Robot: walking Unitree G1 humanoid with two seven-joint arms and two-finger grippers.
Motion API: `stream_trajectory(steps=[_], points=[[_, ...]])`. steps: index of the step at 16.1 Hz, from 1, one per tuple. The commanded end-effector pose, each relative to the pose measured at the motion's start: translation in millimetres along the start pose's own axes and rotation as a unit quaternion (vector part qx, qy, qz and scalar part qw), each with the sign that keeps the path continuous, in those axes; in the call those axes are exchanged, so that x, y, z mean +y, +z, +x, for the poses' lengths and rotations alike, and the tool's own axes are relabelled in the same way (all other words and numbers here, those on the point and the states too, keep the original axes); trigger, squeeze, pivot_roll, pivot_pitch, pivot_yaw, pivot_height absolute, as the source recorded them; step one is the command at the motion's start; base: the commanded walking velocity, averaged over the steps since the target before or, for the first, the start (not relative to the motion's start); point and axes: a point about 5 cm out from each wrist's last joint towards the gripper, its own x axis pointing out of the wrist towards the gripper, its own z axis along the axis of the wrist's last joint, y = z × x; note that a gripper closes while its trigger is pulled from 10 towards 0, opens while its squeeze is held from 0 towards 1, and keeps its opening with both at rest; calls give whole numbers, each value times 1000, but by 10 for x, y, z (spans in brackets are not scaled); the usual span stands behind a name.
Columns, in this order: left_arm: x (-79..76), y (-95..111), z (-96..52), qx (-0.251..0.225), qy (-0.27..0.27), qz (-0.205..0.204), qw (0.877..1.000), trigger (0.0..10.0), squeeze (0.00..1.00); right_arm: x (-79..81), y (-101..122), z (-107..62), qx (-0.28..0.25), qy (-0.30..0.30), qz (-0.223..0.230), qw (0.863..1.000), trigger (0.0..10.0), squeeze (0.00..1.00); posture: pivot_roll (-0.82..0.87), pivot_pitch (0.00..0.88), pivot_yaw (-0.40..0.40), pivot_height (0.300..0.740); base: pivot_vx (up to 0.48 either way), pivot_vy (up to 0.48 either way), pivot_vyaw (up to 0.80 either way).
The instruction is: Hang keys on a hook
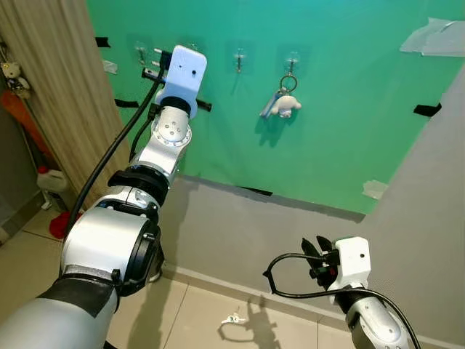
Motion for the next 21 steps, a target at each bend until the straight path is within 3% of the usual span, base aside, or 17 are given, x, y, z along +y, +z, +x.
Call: stream_trajectory(steps=[1,17,19,20,21], points=[[-8,27,22,5,-5,10,1000,10000,0,11,41,-6,-5,0,-3,1000,10000,0,-299,0,44,740,0,0,0],[-89,-151,-30,72,-18,0,997,10000,0,29,27,2,8,10,-1,1000,10000,0,-298,0,37,740,0,0,0],[-98,-166,-42,73,-21,-9,997,10000,420,31,20,2,10,12,-1,1000,10000,0,-296,0,37,740,0,0,0],[-92,-152,-38,67,-17,-8,998,10000,1000,31,19,6,10,12,-1,1000,10000,0,-294,0,36,740,0,0,0],[-70,-119,-26,55,-8,-2,998,10000,1000,33,20,9,10,13,-1,1000,10000,0,-293,0,35,740,0,0,0]])
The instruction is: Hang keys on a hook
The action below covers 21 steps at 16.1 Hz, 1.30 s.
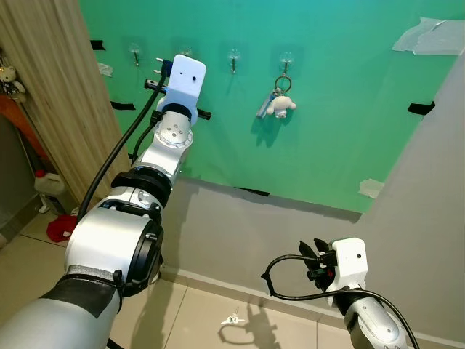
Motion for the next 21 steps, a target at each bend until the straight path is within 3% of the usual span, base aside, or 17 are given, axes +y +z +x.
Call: stream_trajectory(steps=[1,3,9,13,16,18,20,21], points=[[8,42,5,-15,8,11,1000,10000,1000,7,46,10,-6,4,-4,1000,10000,0,-290,0,33,740,0,0,0],[4,79,2,-33,14,24,999,10000,1000,-1,48,24,-5,6,-4,1000,10000,0,-283,0,28,740,0,0,0],[5,-25,-45,-26,14,15,999,10000,1000,28,49,71,-3,16,-6,1000,10000,0,-259,0,17,740,0,0,0],[25,-218,-163,-21,6,-7,1000,10000,1000,50,47,129,-3,25,-5,1000,10000,0,-213,0,3,740,0,0,0],[82,-407,-384,-34,-2,-29,999,10000,1000,46,50,176,-4,34,-6,999,10000,0,-174,0,-9,740,0,0,0],[116,-426,-571,-53,-14,-62,997,10000,1000,15,67,210,-11,29,-13,999,10000,0,-145,0,-15,740,0,0,0],[60,-553,-877,-42,-60,-107,992,10000,1000,-223,131,224,-32,-75,-22,996,10000,0,-104,0,-30,740,0,0,0],[46,-603,-951,-31,-71,-115,990,10000,1000,-295,130,214,-33,-109,-22,993,10000,0,-96,0,-36,740,0,0,0]])
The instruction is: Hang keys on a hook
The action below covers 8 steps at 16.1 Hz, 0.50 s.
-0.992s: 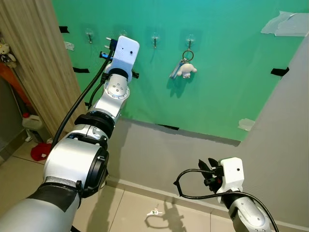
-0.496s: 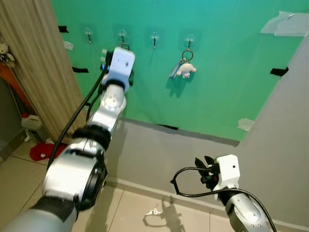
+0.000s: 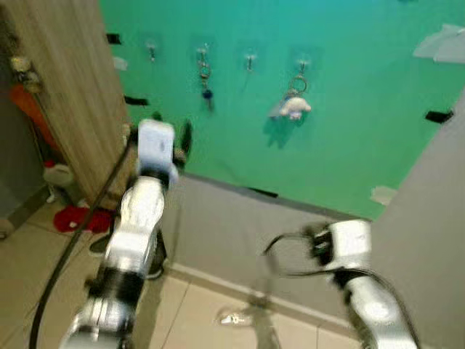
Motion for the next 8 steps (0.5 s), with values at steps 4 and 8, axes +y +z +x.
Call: stream_trajectory(steps=[4,8], points=[[-74,-457,-564,106,-43,-45,992,10000,1000,-81,-105,-117,6,-39,9,999,10000,8,-69,0,-47,740,0,0,0],[-14,-527,-625,145,-49,-49,987,10000,1000,-7,-112,9,10,-23,6,1000,10000,12,-63,0,-36,740,0,480,-703]])
